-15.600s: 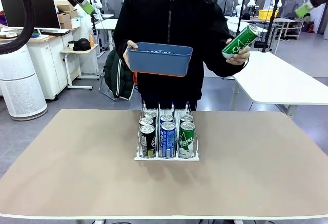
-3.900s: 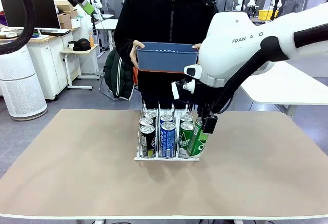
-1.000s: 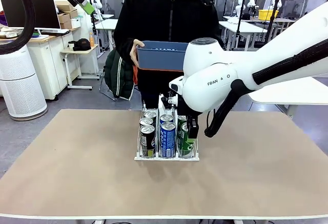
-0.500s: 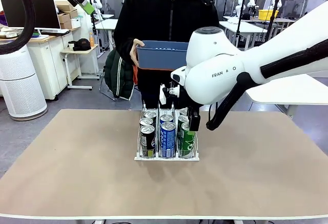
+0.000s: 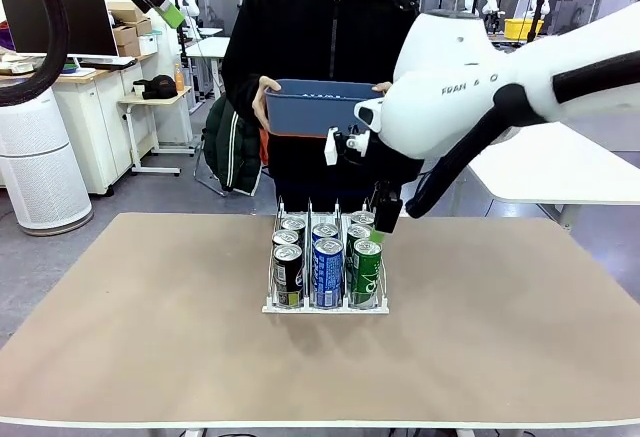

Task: Fill the beverage cans into the dispenser.
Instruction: Place the picked Sprite in the line of the Automatic Can Dispenser with the same cans, then pick up the Ionic drink handed by the human.

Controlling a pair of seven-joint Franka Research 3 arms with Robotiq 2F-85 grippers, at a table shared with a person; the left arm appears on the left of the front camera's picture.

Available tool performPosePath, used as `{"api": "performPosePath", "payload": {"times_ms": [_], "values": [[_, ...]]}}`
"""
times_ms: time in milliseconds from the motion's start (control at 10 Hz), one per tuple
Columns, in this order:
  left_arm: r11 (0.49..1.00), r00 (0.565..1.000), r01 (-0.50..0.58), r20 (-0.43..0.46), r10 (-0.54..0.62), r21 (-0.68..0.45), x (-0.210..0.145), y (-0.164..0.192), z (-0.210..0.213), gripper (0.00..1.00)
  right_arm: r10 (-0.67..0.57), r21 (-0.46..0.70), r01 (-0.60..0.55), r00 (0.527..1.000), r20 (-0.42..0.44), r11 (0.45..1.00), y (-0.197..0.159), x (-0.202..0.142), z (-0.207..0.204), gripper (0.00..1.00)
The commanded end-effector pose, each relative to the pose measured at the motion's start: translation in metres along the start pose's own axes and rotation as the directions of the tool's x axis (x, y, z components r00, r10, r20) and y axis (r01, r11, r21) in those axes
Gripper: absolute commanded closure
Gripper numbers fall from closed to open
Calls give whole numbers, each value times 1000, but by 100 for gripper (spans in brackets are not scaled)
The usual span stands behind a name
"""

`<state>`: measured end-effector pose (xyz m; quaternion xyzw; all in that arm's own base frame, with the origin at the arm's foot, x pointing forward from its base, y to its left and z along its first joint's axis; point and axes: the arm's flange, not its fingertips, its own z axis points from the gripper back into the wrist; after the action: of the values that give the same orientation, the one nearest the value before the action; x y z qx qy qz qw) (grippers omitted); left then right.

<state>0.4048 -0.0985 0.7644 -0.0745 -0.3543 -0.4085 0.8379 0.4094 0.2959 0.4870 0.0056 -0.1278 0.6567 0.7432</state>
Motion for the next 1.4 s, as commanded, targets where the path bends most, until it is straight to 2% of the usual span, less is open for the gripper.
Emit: {"api": "performPosePath", "payload": {"times_ms": [0,100,1300], "values": [[1000,1000,-2,-4,2,-2,-1,0,1,0,-35,46,33,999,39,998,6,-12,6,0],[1000,1000,-2,-4,2,-2,-1,0,1,0,0,0,0,1000,0,1000,0,0,0,0],[1000,1000,-2,-4,2,-2,-1,0,1,0,-14,17,14,1000,8,1000,1,-2,3,0]]}}
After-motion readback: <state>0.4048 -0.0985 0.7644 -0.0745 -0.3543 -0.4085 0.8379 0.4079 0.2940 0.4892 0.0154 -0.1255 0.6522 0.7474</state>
